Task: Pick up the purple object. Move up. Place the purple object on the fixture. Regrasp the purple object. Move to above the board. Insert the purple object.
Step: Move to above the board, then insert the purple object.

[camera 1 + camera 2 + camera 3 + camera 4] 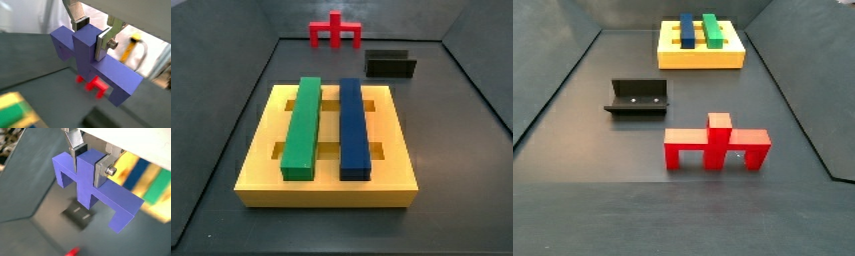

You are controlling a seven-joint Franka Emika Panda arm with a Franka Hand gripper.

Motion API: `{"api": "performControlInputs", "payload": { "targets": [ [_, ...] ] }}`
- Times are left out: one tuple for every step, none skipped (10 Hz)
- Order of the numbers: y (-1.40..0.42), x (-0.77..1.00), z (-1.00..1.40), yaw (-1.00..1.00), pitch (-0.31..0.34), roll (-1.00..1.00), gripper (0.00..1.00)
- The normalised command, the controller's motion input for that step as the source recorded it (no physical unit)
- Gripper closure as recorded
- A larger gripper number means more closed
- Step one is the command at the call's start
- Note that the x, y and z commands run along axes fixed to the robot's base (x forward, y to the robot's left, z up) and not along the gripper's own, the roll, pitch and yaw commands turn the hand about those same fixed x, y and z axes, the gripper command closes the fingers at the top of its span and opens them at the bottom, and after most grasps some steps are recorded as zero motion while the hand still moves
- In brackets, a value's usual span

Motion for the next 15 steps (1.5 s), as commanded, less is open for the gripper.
{"api": "performControlInputs", "payload": {
  "targets": [
    [-1.40, -1.03, 0.28, 0.09, 0.078, -1.00, 1.00],
    [-0.68, -0.54, 0.13, 0.09, 0.063, -1.00, 1.00],
    [-0.29, -0.27, 0.04, 0.09, 0.045, -1.00, 1.00],
    [-0.09, -0.10, 0.03, 0.08, 0.043, -1.00, 1.00],
    [-0.07, -0.10, 0.03, 0.08, 0.020, -1.00, 1.00],
    [-0.03, -0.09, 0.01, 0.07, -0.016, -0.88, 1.00],
    [0.01, -0.08, 0.00, 0.04, -0.038, -0.67, 1.00],
    [0.02, -0.07, 0.00, 0.01, -0.050, -0.33, 1.00],
    [0.02, -0.05, -0.01, 0.00, -0.050, -0.24, 1.00],
    [0.00, 0.00, -0.30, 0.00, -0.041, -0.17, 1.00],
    [-0.07, -0.09, -0.35, 0.00, -0.140, -0.19, 1.00],
    [-0.06, 0.00, -0.44, 0.00, -0.130, -0.25, 1.00],
    [-0.09, 0.00, -0.50, 0.00, -0.129, -0.27, 1.00],
    [-0.28, -0.10, -0.46, 0.03, -0.219, -0.18, 1.00],
    [-0.35, 0.00, -0.62, 0.15, -0.254, -0.06, 1.00]
  ]
}}
